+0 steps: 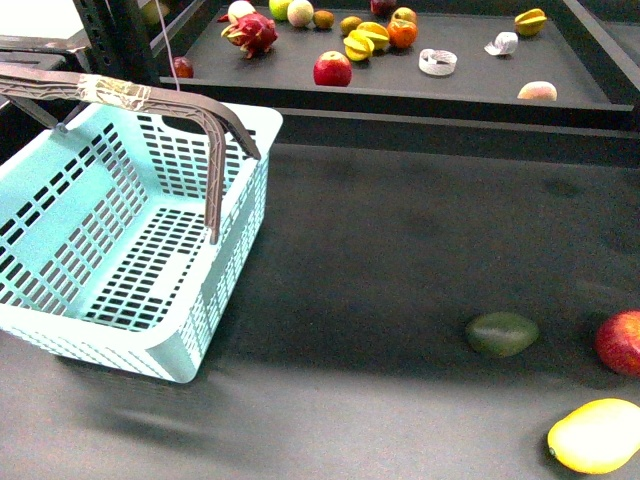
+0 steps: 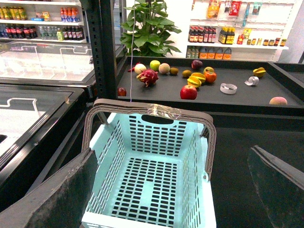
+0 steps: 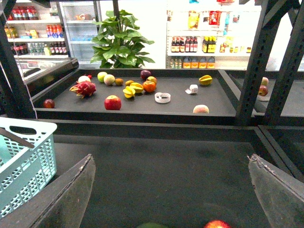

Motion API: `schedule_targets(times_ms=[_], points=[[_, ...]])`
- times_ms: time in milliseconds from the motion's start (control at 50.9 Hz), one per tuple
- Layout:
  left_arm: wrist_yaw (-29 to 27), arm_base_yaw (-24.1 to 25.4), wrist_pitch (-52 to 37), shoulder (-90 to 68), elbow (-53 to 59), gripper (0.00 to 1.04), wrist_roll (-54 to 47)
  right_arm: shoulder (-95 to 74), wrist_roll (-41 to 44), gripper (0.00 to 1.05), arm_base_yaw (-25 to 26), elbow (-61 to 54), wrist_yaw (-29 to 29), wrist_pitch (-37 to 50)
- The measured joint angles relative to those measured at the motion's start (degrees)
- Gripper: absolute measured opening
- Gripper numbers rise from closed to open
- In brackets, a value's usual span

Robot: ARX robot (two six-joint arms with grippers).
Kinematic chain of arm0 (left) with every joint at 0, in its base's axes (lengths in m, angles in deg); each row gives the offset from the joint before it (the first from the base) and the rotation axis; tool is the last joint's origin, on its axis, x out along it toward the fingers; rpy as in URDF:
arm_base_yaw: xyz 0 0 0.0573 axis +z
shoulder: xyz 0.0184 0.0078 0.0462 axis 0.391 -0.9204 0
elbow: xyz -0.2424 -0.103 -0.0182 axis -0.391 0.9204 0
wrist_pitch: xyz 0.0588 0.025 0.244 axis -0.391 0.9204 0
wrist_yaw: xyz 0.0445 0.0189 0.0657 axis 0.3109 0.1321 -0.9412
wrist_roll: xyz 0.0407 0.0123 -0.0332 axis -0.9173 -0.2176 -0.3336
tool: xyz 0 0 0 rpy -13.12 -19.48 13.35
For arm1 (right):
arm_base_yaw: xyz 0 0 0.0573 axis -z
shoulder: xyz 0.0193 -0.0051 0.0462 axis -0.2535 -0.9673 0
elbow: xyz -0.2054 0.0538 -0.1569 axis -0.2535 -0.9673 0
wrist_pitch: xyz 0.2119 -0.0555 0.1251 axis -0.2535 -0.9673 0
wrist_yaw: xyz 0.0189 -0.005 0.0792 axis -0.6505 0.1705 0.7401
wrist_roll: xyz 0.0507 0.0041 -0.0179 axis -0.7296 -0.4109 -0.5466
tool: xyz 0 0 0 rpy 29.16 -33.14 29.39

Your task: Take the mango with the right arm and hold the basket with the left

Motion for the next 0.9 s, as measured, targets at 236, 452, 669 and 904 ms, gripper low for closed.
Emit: schedule_targets(times_ms=[236, 452, 669, 904], points=[[0.0, 0.0, 0.0, 0.0, 0.0, 0.99, 0.0, 0.0, 0.0, 0.96, 0.0, 0.0, 0.0, 0.0], [-8.0, -5.0, -13.1, -24.3, -1.3, 0.99, 21.0, 0.0, 0.0, 0.96, 0.0, 0.0, 0.0, 0.0], [-7.6, -7.7, -45.5, -77.6, -14.6, 0.99, 39.1, 0.0, 0.0, 0.96, 0.0, 0.0, 0.0, 0.0], [-9.0, -10.1, -50.1, -103.0, -30.0, 0.99, 43.9, 0.0, 0.0, 0.96, 0.0, 0.0, 0.0, 0.0]])
